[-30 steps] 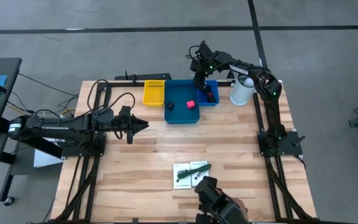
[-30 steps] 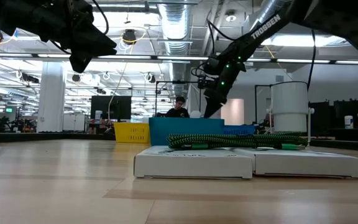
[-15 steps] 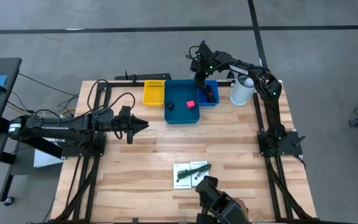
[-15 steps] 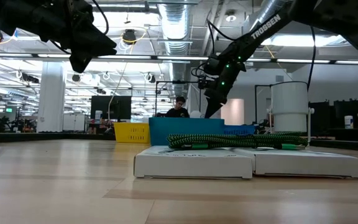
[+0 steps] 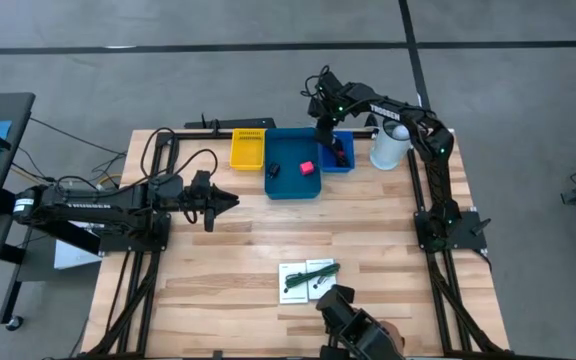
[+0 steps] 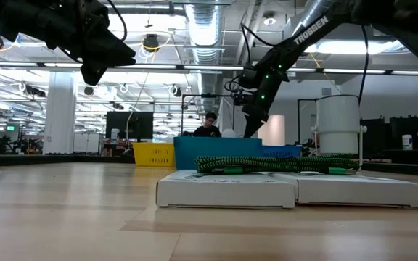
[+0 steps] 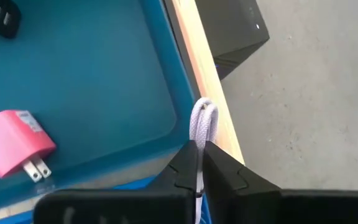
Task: Pick and place items into bin
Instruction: Put the white charger cable into the blue basket
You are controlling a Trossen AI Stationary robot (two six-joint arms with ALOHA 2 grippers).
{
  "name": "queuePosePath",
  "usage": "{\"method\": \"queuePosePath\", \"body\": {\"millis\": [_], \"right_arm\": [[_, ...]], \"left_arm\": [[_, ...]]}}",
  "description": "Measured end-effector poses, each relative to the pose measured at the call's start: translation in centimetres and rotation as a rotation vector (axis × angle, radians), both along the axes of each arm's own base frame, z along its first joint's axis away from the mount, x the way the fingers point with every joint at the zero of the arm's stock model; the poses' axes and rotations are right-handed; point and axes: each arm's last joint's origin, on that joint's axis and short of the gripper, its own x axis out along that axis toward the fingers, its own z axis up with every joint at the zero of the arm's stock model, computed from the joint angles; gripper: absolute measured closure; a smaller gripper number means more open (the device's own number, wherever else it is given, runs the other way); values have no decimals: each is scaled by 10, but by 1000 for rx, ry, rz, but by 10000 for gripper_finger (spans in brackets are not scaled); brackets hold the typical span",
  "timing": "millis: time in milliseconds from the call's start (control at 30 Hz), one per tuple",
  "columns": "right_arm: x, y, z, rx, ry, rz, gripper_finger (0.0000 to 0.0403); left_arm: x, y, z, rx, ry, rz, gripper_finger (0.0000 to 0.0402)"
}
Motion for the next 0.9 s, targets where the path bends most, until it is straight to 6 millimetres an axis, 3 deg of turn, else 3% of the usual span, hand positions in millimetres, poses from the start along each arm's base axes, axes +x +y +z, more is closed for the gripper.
{"method": "queuePosePath", "body": {"millis": [333,567,767,900], "right_arm": [[-9,8,37,-70,-31,-15,400],[-28,28,69,-22,-9,-51,401],[-44,44,70,122,110,-96,401],[-43,45,64,171,141,-114,402]], "left_arm": [[0,0,0,0,0,0,331],[0,0,0,-1,0,0,331],[0,0,0,-1,1,0,331],[0,0,0,-1,1,0,331]]}}
